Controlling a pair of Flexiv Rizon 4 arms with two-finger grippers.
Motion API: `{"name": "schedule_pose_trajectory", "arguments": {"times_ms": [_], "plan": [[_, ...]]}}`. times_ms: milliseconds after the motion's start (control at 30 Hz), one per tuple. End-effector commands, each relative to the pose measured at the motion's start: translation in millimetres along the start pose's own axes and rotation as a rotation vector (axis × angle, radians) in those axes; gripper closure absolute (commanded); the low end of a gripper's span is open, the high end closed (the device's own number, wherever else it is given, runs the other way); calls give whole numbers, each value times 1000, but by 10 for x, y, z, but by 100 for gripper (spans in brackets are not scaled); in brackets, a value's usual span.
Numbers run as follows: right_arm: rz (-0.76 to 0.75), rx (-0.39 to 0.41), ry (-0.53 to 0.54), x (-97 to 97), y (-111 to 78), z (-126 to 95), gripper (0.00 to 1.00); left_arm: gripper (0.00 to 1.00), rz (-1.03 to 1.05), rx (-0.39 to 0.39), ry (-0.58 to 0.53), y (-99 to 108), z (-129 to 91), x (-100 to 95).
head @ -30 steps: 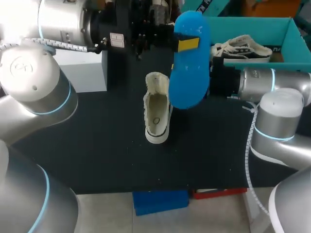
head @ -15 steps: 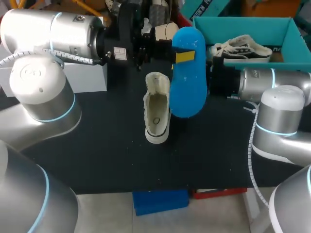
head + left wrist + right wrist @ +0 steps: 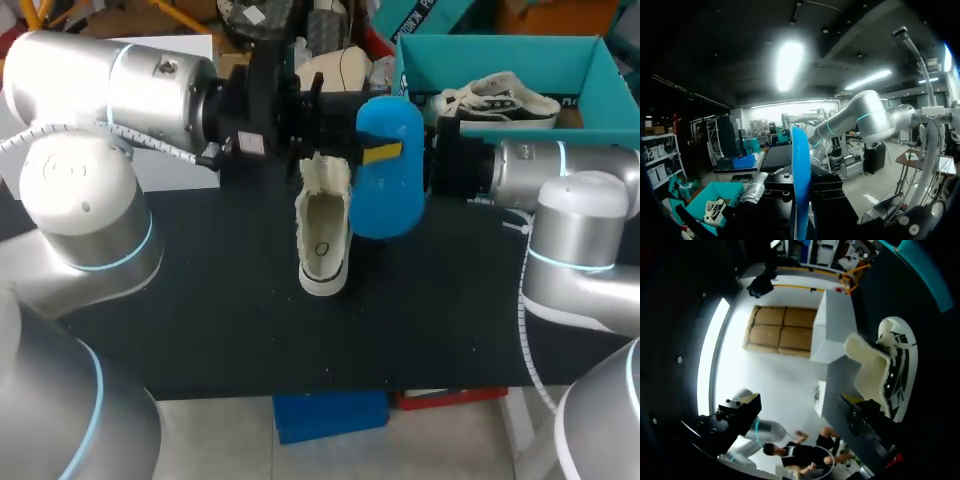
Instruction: Take the shoe out of the shoebox, open the shoe tongue, remove and reinsert the insole, then place the shoe into the shoebox
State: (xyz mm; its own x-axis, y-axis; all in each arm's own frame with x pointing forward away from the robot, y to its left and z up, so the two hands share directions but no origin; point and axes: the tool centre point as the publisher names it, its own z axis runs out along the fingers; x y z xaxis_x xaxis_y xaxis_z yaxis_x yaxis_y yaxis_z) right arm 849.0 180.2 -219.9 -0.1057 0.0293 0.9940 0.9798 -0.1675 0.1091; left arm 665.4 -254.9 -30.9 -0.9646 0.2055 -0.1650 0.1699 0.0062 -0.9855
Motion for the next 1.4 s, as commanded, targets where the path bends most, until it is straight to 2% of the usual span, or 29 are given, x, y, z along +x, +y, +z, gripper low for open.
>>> {"name": "schedule_pose_trajectory", "arguments": {"times_ms": [33, 67, 133, 167, 200, 233, 267, 333, 867, 900, 933, 967, 1133, 1267, 1300, 1333, 1400], "plan": [[0, -3, -1, -5, -3, 13, 0, 100, 128, 34, -18, 398, -170, 147], [0, -3, -1, -5, -3, 13, 0, 100, 166, -1, -29, 478, -191, 134], [0, -3, -1, -5, -3, 13, 0, 100, 208, -9, -13, 631, -228, 129], [0, -3, -1, -5, -3, 13, 0, 100, 237, -41, -12, 714, -236, 133], [0, -3, -1, -5, -3, 13, 0, 100, 255, -25, -10, 788, -255, 122], [0, -3, -1, -5, -3, 13, 0, 100, 292, -42, 1, 870, -277, 135], [0, -3, -1, -5, -3, 13, 0, 100, 333, -108, 2, 967, -275, 141], [0, -3, -1, -5, -3, 13, 0, 100, 302, -127, 45, 1156, -294, 150], [0, -3, -1, -5, -3, 13, 0, 100, 302, -127, 45, 1156, -294, 150], [0, -3, -1, -5, -3, 13, 0, 100, 389, -97, 65, 1137, -273, 233], [0, -3, -1, -5, -3, 13, 0, 100, 446, -115, 42, 1173, -272, 266], [0, -3, -1, -5, -3, 13, 0, 100, 523, -102, 27, 1209, -277, 306], [0, -3, -1, -5, -3, 13, 0, 100, 704, -72, 0, 1486, -369, 316], [0, -3, -1, -5, -3, 13, 0, 100, 928, -152, -46, 1673, -425, 305], [0, -3, -1, -5, -3, 13, 0, 100, 975, -151, -83, 1716, -445, 295], [0, -3, -1, -5, -3, 13, 0, 100, 995, -117, -67, 1748, -472, 283], [0, -3, -1, -5, -3, 13, 0, 100, 1060, -144, -45, 1797, -464, 270]]}}
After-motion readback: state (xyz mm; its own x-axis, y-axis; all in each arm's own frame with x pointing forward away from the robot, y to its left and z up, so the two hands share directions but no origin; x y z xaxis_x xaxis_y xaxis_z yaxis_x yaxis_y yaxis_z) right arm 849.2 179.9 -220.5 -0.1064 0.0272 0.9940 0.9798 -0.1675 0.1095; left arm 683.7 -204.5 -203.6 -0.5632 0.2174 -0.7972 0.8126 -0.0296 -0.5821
